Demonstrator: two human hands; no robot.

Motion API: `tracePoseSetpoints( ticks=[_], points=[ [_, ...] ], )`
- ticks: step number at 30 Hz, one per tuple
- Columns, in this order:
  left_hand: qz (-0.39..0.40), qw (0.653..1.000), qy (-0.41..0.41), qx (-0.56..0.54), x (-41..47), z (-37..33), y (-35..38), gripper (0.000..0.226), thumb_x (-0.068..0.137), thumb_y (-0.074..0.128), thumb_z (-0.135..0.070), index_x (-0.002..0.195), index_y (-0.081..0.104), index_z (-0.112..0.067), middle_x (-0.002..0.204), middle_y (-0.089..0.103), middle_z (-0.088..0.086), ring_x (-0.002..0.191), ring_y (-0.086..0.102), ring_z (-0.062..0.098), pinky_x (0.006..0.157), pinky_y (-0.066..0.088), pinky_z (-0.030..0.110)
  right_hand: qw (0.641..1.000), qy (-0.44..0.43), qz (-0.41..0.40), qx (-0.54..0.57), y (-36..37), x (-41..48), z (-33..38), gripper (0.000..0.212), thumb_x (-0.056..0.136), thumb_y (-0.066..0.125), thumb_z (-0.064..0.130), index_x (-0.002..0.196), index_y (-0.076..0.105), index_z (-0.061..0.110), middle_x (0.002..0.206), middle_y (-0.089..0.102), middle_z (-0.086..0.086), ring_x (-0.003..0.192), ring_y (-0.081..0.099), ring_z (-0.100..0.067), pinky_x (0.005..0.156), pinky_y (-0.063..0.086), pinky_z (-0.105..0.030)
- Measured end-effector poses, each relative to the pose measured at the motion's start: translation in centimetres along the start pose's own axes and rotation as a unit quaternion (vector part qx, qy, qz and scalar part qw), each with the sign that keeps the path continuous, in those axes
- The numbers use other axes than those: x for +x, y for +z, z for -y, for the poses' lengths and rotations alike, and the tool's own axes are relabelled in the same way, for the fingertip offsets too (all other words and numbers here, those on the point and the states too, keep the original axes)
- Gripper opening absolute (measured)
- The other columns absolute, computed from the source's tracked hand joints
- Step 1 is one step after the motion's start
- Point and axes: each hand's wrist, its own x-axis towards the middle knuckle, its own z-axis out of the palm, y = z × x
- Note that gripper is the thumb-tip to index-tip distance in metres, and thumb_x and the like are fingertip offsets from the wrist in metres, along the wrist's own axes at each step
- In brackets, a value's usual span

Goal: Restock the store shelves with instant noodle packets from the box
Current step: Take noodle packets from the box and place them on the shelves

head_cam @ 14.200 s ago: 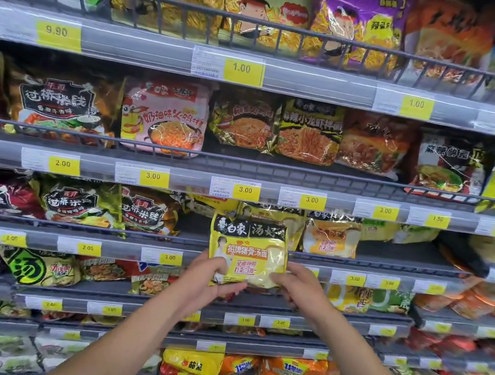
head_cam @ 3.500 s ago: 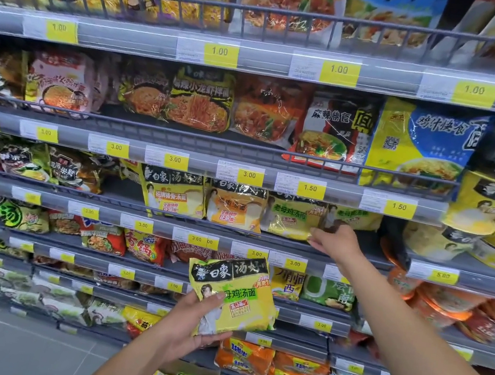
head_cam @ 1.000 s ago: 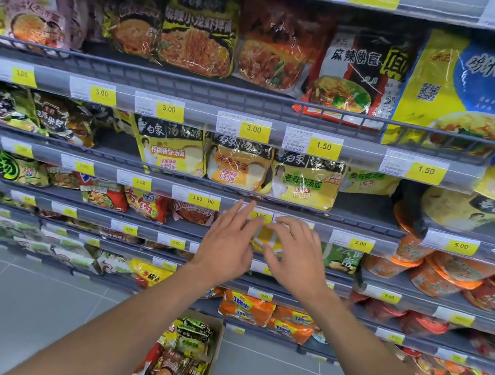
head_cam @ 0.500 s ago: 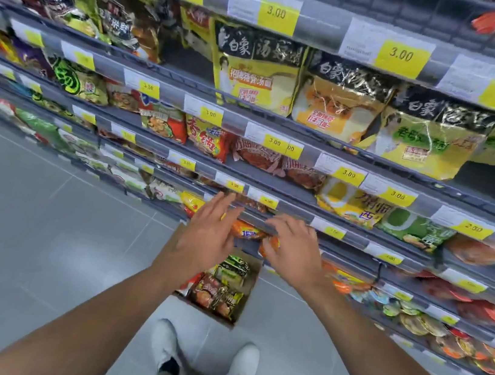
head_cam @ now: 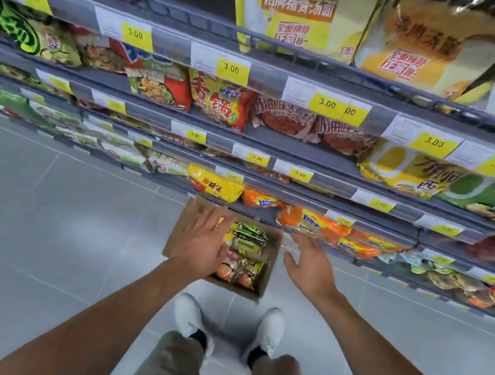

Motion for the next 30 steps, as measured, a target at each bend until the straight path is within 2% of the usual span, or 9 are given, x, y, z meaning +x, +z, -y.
tracePoseSetpoints(
  ticks=[4, 9, 14, 19, 21, 23, 25, 27, 30],
  points=[
    [0.007, 1.0, 0.021, 0.009, 2.2, 1.8, 3.8, 0.061, 0.087, 0.057, -0.028, 0.147, 0.042, -0.024, 0.156, 0.037, 0.005, 0.148, 0.029, 0.029, 0.119, 0.029, 0.051, 0.999, 0.03, 0.016, 0.005, 4.6, 1.6, -1.4, 0.047, 0.094, 0.06, 0.031, 0.138, 0.053, 0.016, 0.133, 0.06, -0.007, 0.122, 0.057, -0.026, 0.1, 0.047, -0.035],
    [0.024, 0.999, 0.034, -0.002, 5.5, 4.2, 10.8, 0.061, 0.094, 0.055, -0.028, 0.152, 0.037, -0.023, 0.163, 0.027, 0.003, 0.153, 0.017, 0.027, 0.122, 0.022, 0.046, 0.992, 0.09, 0.062, 0.061, 11.5, 5.1, -3.7, 0.05, 0.094, 0.061, 0.028, 0.141, 0.048, 0.016, 0.137, 0.056, -0.005, 0.125, 0.055, -0.025, 0.102, 0.045, -0.033],
    [0.061, 0.998, 0.025, -0.015, 9.4, 7.8, 20.3, 0.057, 0.096, 0.052, -0.033, 0.151, 0.038, -0.024, 0.164, 0.021, 0.001, 0.154, 0.011, 0.025, 0.123, 0.02, 0.045, 0.949, 0.211, 0.11, 0.207, 20.9, 10.0, -7.2, 0.02, 0.096, 0.057, 0.022, 0.115, 0.061, 0.018, 0.1, 0.061, 0.004, 0.095, 0.061, -0.019, 0.078, 0.046, -0.029],
    [0.099, 0.994, -0.003, -0.051, 13.3, 11.7, 30.4, 0.065, 0.094, 0.055, -0.032, 0.154, 0.032, -0.021, 0.162, 0.027, 0.003, 0.152, 0.018, 0.024, 0.123, 0.024, 0.042, 0.919, 0.272, 0.096, 0.268, 29.7, 14.5, -12.2, 0.015, 0.098, 0.057, 0.012, 0.105, 0.054, 0.024, 0.084, 0.059, 0.008, 0.079, 0.054, -0.013, 0.073, 0.049, -0.035],
    [0.109, 0.991, -0.028, -0.066, 14.7, 13.0, 34.1, 0.067, 0.093, 0.057, -0.03, 0.154, 0.031, -0.02, 0.158, 0.034, 0.005, 0.148, 0.027, 0.024, 0.121, 0.028, 0.039, 0.916, 0.284, 0.094, 0.267, 33.1, 16.7, -14.2, 0.012, 0.096, 0.06, 0.011, 0.105, 0.06, 0.018, 0.089, 0.065, 0.0, 0.072, 0.057, -0.013, 0.07, 0.051, -0.036],
    [0.124, 0.986, -0.062, -0.093, 16.2, 14.2, 37.4, 0.069, 0.093, 0.058, -0.031, 0.155, 0.028, -0.022, 0.158, 0.033, 0.004, 0.145, 0.032, 0.025, 0.115, 0.037, 0.04, 0.916, 0.291, 0.087, 0.262, 36.6, 19.3, -16.4, 0.022, 0.095, 0.058, 0.01, 0.117, 0.061, 0.008, 0.117, 0.066, -0.015, 0.093, 0.064, -0.024, 0.077, 0.049, -0.039],
    [0.138, 0.977, -0.095, -0.13, 17.4, 15.4, 40.2, 0.069, 0.095, 0.058, -0.029, 0.155, 0.025, -0.024, 0.159, 0.031, 0.003, 0.144, 0.035, 0.026, 0.11, 0.041, 0.041, 0.913, 0.308, 0.075, 0.257, 38.9, 21.6, -17.7, 0.04, 0.098, 0.052, 0.009, 0.137, 0.048, 0.0, 0.139, 0.052, -0.02, 0.126, 0.052, -0.034, 0.089, 0.041, -0.034],
    [0.138, 0.97, -0.111, -0.165, 18.8, 16.6, 42.8, 0.069, 0.095, 0.057, -0.019, 0.156, 0.025, -0.024, 0.161, 0.03, 0.004, 0.14, 0.04, 0.025, 0.105, 0.044, 0.034, 0.906, 0.328, 0.07, 0.259, 40.8, 23.9, -18.8, 0.044, 0.099, 0.048, 0.008, 0.141, 0.043, -0.004, 0.144, 0.048, -0.021, 0.133, 0.046, -0.035, 0.1, 0.039, -0.035],
    [0.142, 0.953, -0.154, -0.219, 21.3, 18.2, 46.0, 0.073, 0.093, 0.05, -0.001, 0.158, 0.022, -0.019, 0.164, 0.024, 0.003, 0.122, 0.052, 0.02, 0.069, 0.042, 0.013, 0.89, 0.349, 0.023, 0.294, 43.1, 26.8, -19.9, 0.043, 0.098, 0.05, 0.003, 0.14, 0.044, -0.004, 0.141, 0.051, -0.02, 0.13, 0.049, -0.036, 0.1, 0.041, -0.033]
  ],
)
